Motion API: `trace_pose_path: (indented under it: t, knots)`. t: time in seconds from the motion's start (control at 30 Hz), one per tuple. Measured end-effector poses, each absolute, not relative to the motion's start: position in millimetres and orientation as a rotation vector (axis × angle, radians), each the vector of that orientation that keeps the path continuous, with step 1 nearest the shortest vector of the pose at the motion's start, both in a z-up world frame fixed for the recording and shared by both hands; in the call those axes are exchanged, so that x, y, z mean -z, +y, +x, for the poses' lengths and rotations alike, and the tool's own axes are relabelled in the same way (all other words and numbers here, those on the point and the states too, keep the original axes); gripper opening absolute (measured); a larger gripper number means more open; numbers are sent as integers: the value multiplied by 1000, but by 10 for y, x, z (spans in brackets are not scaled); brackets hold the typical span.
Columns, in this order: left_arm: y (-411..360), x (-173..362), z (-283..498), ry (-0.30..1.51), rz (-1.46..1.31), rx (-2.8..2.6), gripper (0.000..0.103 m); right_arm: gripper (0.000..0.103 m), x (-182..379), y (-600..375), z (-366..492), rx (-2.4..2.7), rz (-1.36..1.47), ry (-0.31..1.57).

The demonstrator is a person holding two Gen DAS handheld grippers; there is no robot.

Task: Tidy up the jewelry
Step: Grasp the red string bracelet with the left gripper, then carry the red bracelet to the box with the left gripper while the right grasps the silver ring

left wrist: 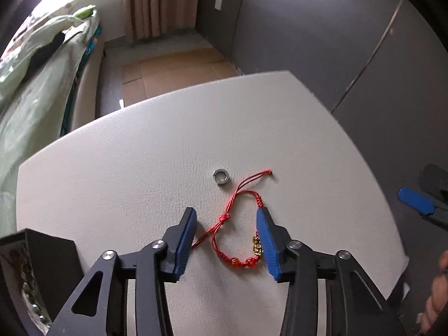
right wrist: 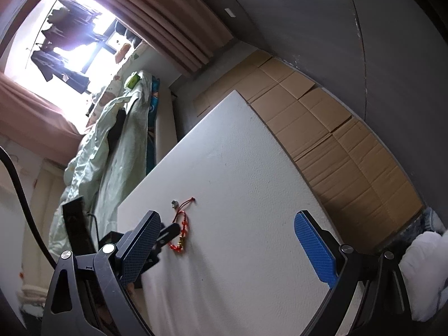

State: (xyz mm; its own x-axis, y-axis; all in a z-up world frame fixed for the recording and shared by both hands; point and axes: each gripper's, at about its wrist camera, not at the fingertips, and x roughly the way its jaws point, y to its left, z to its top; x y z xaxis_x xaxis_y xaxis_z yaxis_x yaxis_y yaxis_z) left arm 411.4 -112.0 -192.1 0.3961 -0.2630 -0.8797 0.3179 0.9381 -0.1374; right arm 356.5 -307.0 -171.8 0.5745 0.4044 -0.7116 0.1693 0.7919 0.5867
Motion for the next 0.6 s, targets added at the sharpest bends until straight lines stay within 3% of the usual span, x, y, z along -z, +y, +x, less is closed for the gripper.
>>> trace_pose_path:
  t: [0.03,0.13,0.2,0.5,0.6]
  knots:
    - [-1125,1924,4099,1091,60,374,42,97,1723,-3060,3576,-152,666,969]
    - [-1127,1941,4073,1098,71,383,13,97,1734,-3034,3599,-154,658,973]
    - [-1142,1934,4035,1080,113,385,8,97,1738,-3006,3609,-155,651,975]
    - [-890,1734,3936,1044,-38,410,4,96,1753,-2786,3692,-197,579,985]
    - [-847,1632,3933,1014,-77,410,4,83,1752,-2679,3760,-220,539,991]
